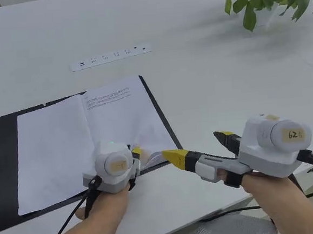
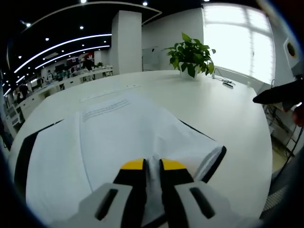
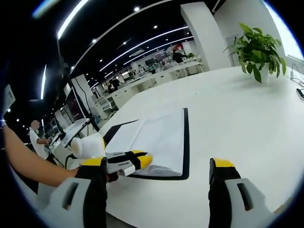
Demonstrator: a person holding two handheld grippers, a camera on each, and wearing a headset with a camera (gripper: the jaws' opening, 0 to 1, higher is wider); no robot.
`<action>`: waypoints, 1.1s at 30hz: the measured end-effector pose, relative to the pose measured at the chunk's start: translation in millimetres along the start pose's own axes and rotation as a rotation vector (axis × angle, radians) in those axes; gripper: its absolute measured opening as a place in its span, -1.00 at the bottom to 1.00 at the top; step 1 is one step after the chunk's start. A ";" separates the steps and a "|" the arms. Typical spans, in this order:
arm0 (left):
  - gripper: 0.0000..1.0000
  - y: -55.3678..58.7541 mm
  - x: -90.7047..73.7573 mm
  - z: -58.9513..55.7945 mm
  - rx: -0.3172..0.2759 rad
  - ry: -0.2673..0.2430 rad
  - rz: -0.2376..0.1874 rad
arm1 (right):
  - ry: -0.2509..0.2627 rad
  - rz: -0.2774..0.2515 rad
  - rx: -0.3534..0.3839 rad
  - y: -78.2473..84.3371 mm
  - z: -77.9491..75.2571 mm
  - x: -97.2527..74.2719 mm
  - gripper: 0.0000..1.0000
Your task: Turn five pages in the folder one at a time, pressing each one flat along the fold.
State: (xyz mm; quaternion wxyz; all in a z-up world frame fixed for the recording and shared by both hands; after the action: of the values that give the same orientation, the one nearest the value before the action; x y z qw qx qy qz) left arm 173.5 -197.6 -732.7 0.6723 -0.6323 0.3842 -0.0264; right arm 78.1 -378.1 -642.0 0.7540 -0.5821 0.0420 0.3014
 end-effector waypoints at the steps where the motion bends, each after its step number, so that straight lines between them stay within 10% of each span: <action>1: -0.85 0.2 0.1 0.1 -0.015 -0.005 -0.002 | -0.009 0.006 -0.010 -0.1 0.6 3.5 0.72; 14: -0.85 1.8 0.2 -0.3 -0.040 -0.002 -0.021 | -0.116 0.107 0.033 2.7 1.4 65.6 0.13; 33: -0.83 2.3 0.3 0.6 -0.061 0.000 -0.026 | -0.095 0.210 0.162 27.6 -8.7 81.6 0.02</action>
State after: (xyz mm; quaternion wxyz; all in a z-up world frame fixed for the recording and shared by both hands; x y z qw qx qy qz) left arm 172.9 -196.8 -734.9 0.6521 -0.6576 0.3765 -0.0235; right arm 133.2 -349.0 -702.1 0.7639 -0.4969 0.0909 0.4015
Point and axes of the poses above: the centre of the closed fingertips' face, and the gripper's own axes: x roughly forward along the fingers, z roughly to its left, y roughly out of its underside, the point moved 10 cm from there along -x, roughly backward along the fingers, and after that the axes turned 4 degrees about -x, right-handed, at the moved point
